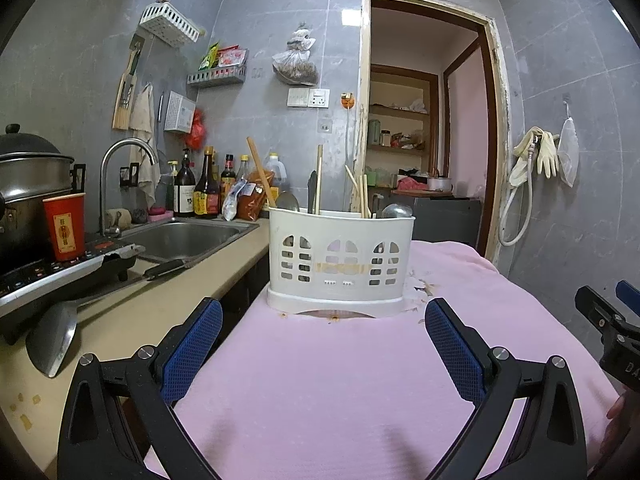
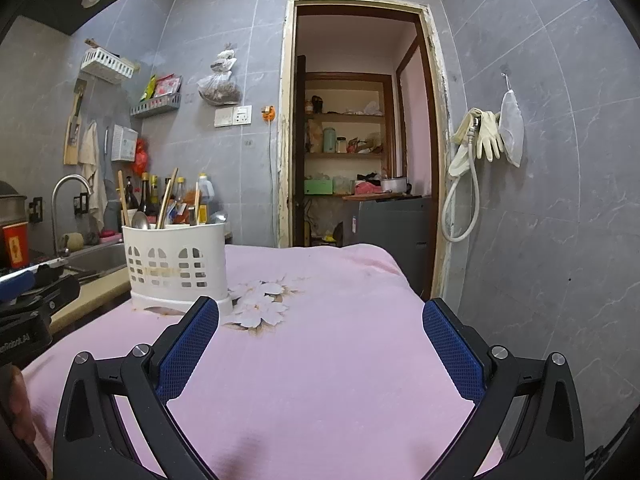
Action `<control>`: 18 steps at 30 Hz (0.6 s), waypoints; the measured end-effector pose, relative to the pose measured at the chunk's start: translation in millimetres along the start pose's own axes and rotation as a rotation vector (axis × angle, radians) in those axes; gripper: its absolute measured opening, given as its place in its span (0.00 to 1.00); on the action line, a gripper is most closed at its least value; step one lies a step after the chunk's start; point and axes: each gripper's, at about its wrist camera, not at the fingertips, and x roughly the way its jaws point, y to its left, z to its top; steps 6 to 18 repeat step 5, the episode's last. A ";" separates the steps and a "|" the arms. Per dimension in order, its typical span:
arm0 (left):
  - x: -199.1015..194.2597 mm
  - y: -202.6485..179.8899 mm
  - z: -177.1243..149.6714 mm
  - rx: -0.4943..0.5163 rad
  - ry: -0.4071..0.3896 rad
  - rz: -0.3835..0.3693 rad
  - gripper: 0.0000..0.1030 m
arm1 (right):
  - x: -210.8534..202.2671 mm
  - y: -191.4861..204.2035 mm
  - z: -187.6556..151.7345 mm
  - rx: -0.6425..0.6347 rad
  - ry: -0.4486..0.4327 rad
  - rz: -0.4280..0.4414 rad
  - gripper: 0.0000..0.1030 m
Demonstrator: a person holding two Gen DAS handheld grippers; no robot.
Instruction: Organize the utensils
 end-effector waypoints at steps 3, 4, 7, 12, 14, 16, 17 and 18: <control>-0.5 1.3 0.4 -0.005 0.002 0.002 0.97 | 0.8 -0.6 0.0 0.002 0.001 0.000 1.00; -0.7 1.5 0.7 -0.007 0.002 0.002 0.97 | 0.8 -0.7 -0.1 0.001 0.002 0.001 1.00; -1.0 1.7 1.0 -0.008 0.003 0.001 0.97 | 0.7 -0.7 -0.1 0.001 0.002 0.001 1.00; -1.0 1.7 1.0 -0.008 0.003 0.001 0.97 | 0.7 -0.7 -0.1 0.001 0.002 0.001 1.00; -1.0 1.7 1.0 -0.008 0.003 0.001 0.97 | 0.7 -0.7 -0.1 0.001 0.002 0.001 1.00; -1.0 1.7 1.0 -0.008 0.003 0.001 0.97 | 0.7 -0.7 -0.1 0.001 0.002 0.001 1.00; -1.0 1.7 1.0 -0.008 0.003 0.001 0.97 | 0.7 -0.7 -0.1 0.001 0.002 0.001 1.00; -1.0 1.7 1.0 -0.008 0.003 0.001 0.97 | 0.7 -0.7 -0.1 0.001 0.002 0.001 1.00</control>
